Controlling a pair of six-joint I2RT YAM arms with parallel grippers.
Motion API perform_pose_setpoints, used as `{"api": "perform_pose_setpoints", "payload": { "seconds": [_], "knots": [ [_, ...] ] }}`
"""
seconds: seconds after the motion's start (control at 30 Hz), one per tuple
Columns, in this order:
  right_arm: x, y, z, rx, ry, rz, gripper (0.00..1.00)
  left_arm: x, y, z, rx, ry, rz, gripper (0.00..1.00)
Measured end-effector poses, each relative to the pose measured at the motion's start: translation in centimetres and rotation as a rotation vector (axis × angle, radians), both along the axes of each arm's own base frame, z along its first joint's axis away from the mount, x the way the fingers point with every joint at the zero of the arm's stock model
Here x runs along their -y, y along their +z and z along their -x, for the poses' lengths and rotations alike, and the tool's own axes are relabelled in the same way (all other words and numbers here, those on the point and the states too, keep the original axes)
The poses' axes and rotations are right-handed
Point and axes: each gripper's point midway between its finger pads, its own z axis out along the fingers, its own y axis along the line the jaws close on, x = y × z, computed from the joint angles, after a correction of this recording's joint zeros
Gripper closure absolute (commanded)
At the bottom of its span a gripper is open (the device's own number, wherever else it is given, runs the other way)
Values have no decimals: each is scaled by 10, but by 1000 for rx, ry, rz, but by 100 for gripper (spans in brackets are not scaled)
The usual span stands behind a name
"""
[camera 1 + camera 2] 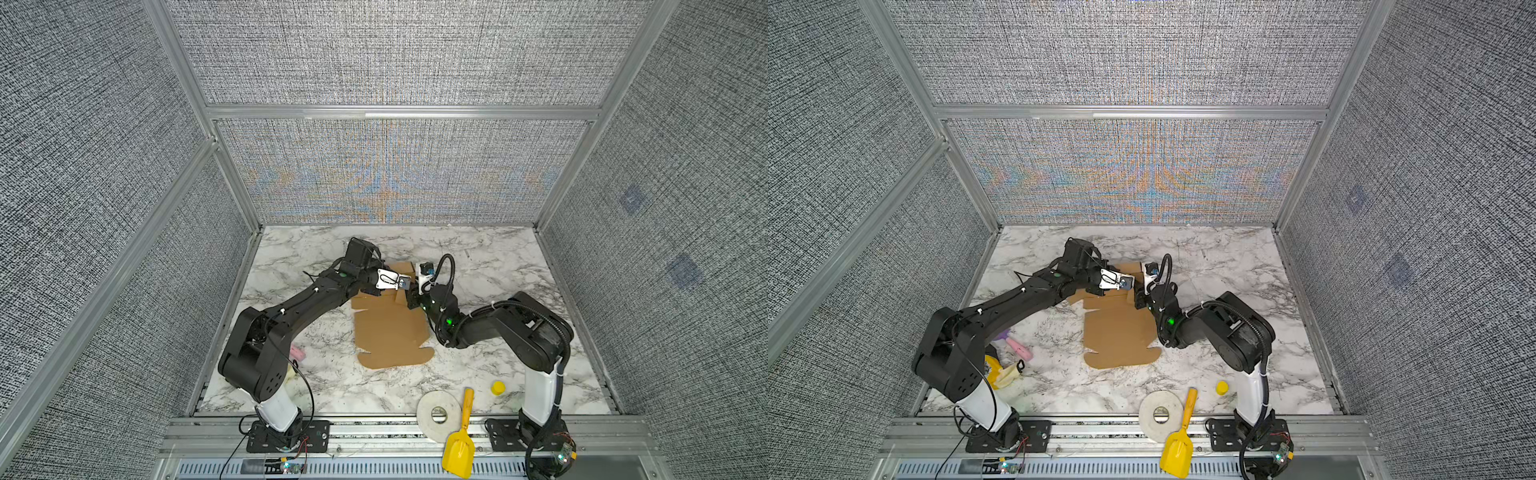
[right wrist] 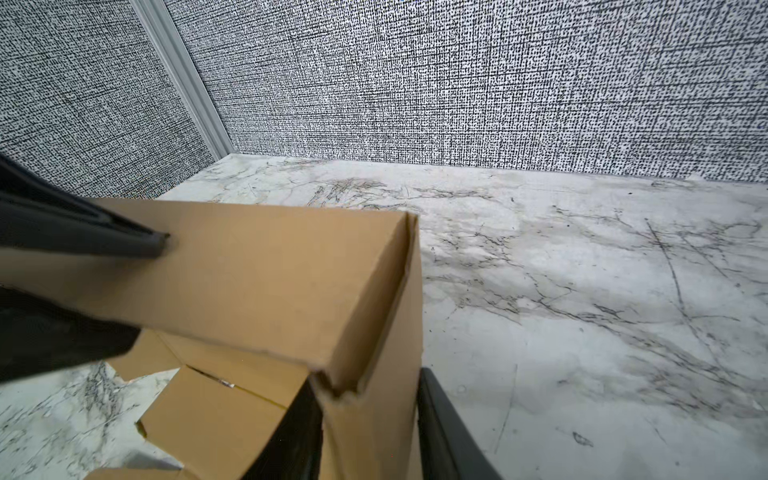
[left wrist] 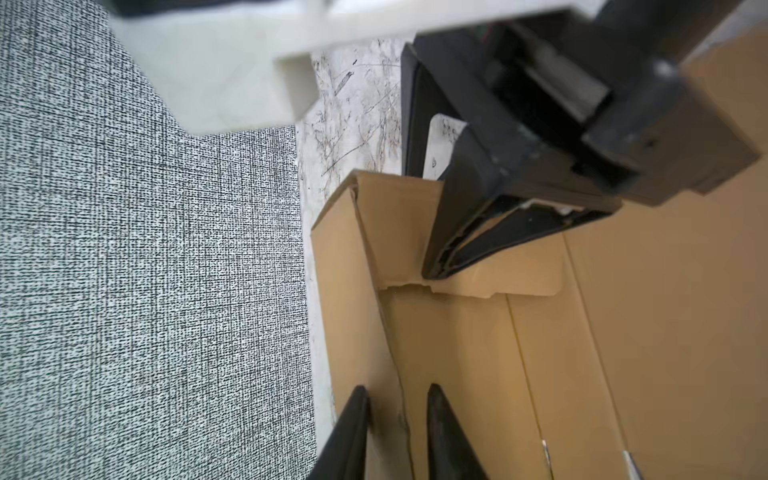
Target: Fold the paper box
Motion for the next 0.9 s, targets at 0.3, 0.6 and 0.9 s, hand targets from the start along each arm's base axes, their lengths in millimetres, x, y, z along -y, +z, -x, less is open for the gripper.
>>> {"api": "perform_pose_setpoints", "payload": {
  "seconds": [0.3, 0.6, 0.9],
  "knots": [
    [-1, 0, 1, 0, 1, 5, 58, 2, -1, -1, 6, 14, 14, 74],
    [-4, -17, 14, -37, 22, 27, 45, 3, 0, -2, 7, 20, 23, 75],
    [-3, -47, 21, -105, 19, 41, 54, 4, 1, -2, 4, 19, 26, 76]
  ]
}}
